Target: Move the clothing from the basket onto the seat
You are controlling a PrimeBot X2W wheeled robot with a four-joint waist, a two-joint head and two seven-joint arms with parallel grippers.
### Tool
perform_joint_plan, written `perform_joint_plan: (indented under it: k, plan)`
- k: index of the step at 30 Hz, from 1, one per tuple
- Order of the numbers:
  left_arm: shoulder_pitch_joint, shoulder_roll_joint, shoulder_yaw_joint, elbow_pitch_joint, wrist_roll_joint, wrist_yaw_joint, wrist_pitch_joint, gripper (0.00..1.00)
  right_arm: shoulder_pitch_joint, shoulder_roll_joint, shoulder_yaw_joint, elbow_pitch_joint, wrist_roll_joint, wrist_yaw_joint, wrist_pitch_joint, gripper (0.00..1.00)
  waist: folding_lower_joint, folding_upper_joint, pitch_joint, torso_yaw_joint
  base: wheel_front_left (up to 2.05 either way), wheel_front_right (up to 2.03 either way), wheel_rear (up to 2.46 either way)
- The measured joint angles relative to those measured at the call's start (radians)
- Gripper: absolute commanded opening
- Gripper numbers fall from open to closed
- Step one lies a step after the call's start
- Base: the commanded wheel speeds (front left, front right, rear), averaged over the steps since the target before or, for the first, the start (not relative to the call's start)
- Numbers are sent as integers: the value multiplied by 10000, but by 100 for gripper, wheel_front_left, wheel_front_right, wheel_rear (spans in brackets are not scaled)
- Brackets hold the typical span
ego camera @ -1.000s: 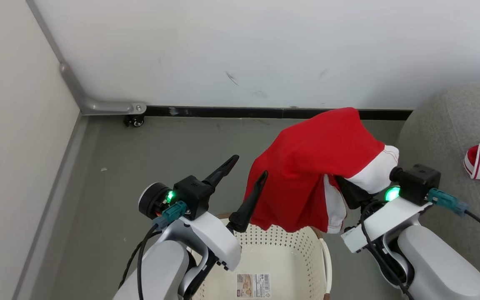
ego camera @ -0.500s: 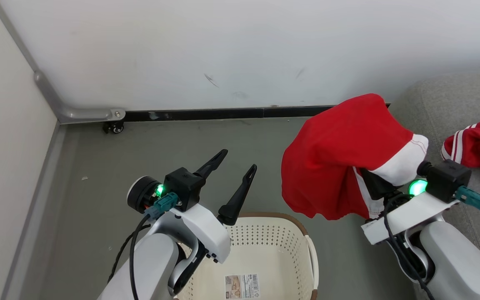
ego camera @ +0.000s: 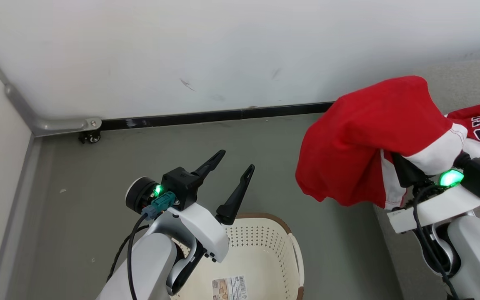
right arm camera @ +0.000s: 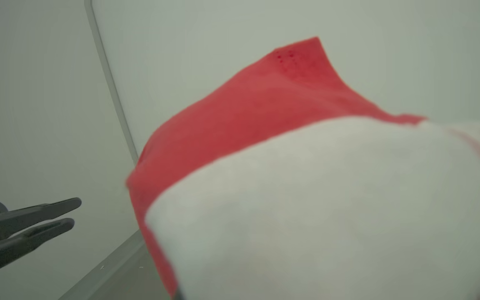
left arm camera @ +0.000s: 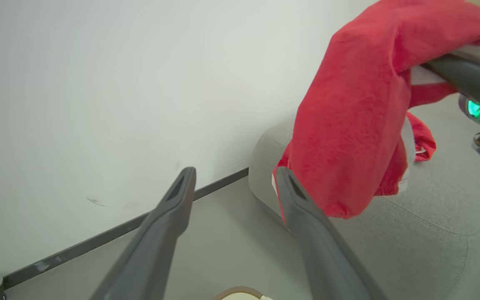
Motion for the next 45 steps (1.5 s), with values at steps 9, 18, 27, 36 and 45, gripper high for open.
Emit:
perform_joint_plan:
  k: [9,18,27,36,45]
  plan:
    - [18,77,71,4,-69,0,-92,100,407,-104,-777,-247,-180,0,0,0,0,0,-12,-482,0,0,0]
    - [37,96,42,-54,-77,0,-270,100,697,-104,-1292,-548,-376,0,0,0,0,0,-5,-992,0,0,0]
    - [128,94,-207,-215,-56,-8,-412,100,931,-8,-1728,-823,-635,0,-2,0,0,0,40,-1444,0,0,0]
    - [423,109,-474,-443,42,-27,-545,100,1132,54,-2382,-1072,-775,0,0,0,0,0,108,-1972,0,0,0]
    - [549,94,-802,-782,113,-33,-708,100,1318,148,-2830,-1375,-966,0,-2,0,0,0,167,-2506,0,0,0]
